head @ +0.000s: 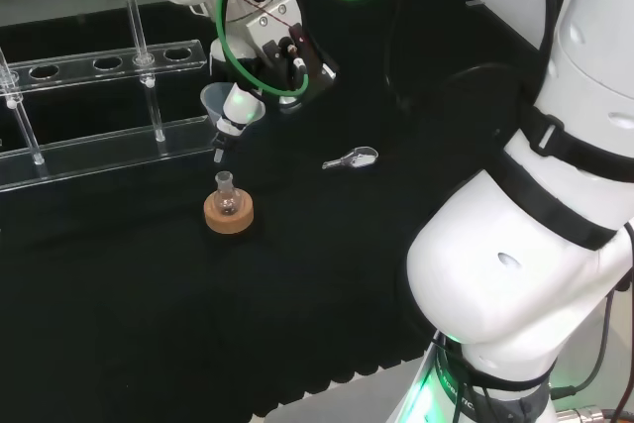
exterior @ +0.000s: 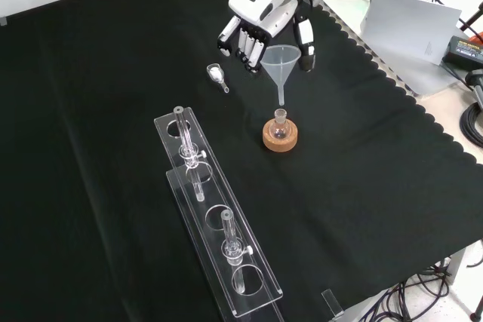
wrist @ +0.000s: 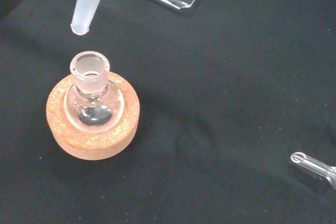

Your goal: Place the funnel on the round-bottom flask.

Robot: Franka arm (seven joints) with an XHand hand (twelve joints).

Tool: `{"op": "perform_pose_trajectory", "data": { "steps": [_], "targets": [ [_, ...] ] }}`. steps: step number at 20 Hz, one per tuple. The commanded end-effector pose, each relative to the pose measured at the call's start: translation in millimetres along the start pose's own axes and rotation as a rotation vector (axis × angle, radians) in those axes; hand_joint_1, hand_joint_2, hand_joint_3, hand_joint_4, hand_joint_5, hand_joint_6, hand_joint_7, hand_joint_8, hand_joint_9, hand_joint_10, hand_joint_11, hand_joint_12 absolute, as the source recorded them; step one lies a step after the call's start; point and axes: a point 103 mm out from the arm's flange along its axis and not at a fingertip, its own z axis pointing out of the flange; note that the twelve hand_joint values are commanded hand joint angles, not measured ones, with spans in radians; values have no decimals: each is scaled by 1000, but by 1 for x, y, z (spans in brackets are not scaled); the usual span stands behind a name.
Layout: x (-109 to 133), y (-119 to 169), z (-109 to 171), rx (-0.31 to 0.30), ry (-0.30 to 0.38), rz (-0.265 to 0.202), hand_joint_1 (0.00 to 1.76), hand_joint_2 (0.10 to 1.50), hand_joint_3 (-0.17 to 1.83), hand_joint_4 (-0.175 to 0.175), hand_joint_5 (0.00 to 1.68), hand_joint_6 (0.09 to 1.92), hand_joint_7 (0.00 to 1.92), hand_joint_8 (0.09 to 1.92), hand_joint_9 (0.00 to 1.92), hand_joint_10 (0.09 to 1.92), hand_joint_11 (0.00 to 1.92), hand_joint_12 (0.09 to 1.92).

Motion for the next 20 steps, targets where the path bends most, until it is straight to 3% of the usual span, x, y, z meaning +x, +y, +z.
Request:
{"op": "perform_pose_trajectory", "data": {
  "steps": [1,20],
  "targets": [
    [7,6,2,10,-25,-23,761,576,485,56,870,754,1237,466,1096,337,0,1527],
    [9,14,15,55,-73,-33,763,574,491,55,873,753,1238,468,1095,329,0,1529]
  ]
}}
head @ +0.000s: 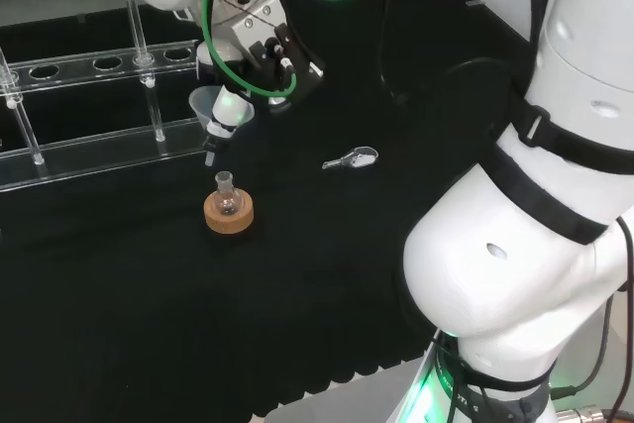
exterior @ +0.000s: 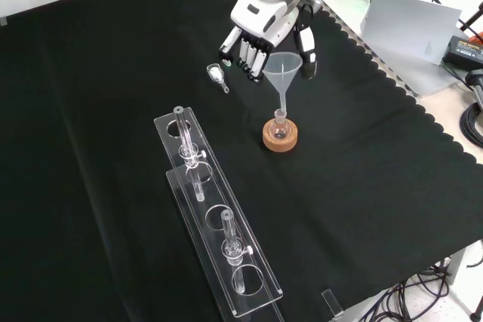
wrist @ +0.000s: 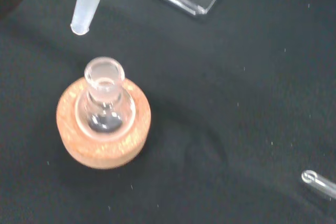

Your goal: Place the funnel on the round-bottom flask.

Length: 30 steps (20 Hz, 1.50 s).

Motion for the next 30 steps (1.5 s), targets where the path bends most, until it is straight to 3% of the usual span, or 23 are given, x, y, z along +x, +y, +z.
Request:
{"op": "perform_pose_trajectory", "data": {
  "steps": [1,30],
  "targets": [
    [0,3,23,58,-42,2,763,574,491,55,873,753,1238,469,1095,328,0,1529],
    [2,-3,10,57,-69,-14,762,574,499,53,868,749,1233,469,1082,315,0,1522]
  ]
}}
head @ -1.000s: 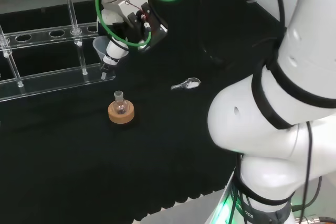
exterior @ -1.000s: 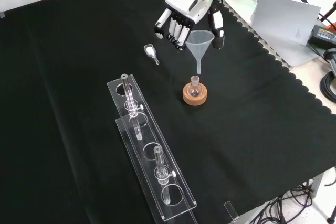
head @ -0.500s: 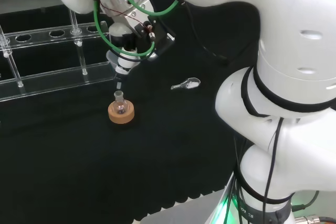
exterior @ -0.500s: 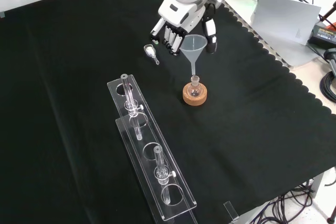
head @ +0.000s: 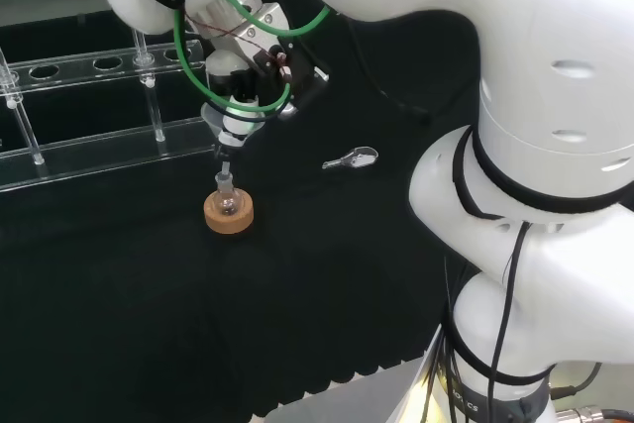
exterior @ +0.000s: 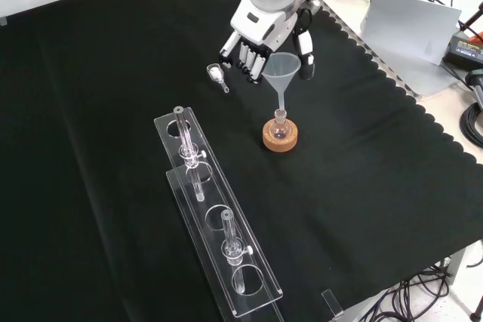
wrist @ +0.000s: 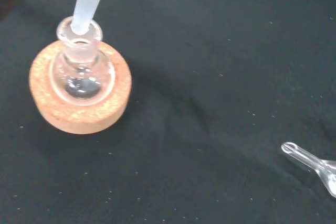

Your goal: Place the funnel on the round-bottom flask.

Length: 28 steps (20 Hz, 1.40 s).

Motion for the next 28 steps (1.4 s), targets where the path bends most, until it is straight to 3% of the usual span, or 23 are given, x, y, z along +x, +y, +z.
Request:
{"op": "perform_pose_trajectory", "data": {
  "steps": [1,28],
  "targets": [
    [5,-3,-9,-11,-3,-24,761,574,499,53,868,749,1232,469,1081,315,0,1522],
    [8,6,0,16,23,-40,755,576,504,49,856,749,1221,471,1068,307,0,1514]
  ]
}}
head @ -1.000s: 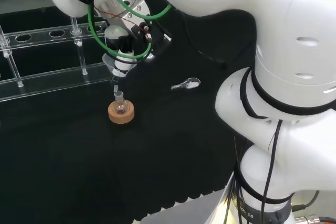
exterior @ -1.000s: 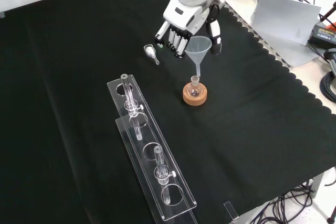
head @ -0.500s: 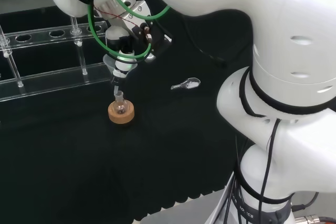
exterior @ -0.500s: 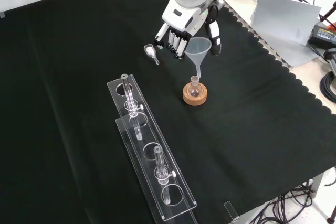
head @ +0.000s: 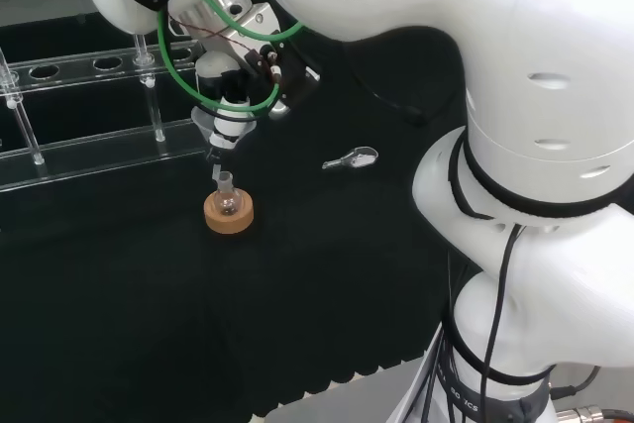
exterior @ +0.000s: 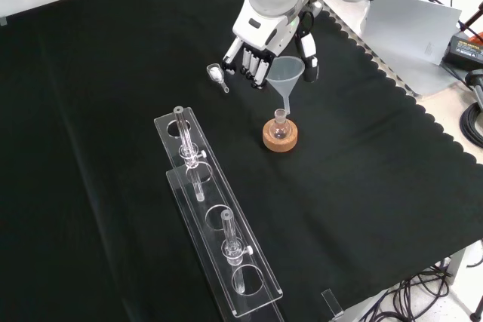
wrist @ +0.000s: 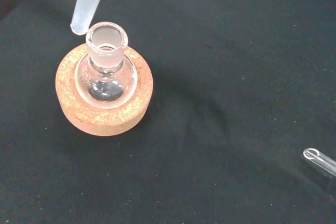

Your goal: Place the funnel on the round-bottom flask.

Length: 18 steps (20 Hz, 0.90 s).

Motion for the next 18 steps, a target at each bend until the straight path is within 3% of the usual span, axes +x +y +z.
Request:
{"op": "perform_pose_trajectory", "data": {
  "steps": [1,18],
  "targets": [
    [1,1,5,0,6,-3,755,576,504,49,855,749,1221,471,1067,307,0,1514],
    [-2,6,11,11,15,3,753,577,506,48,853,751,1219,473,1065,306,0,1512]
  ]
}}
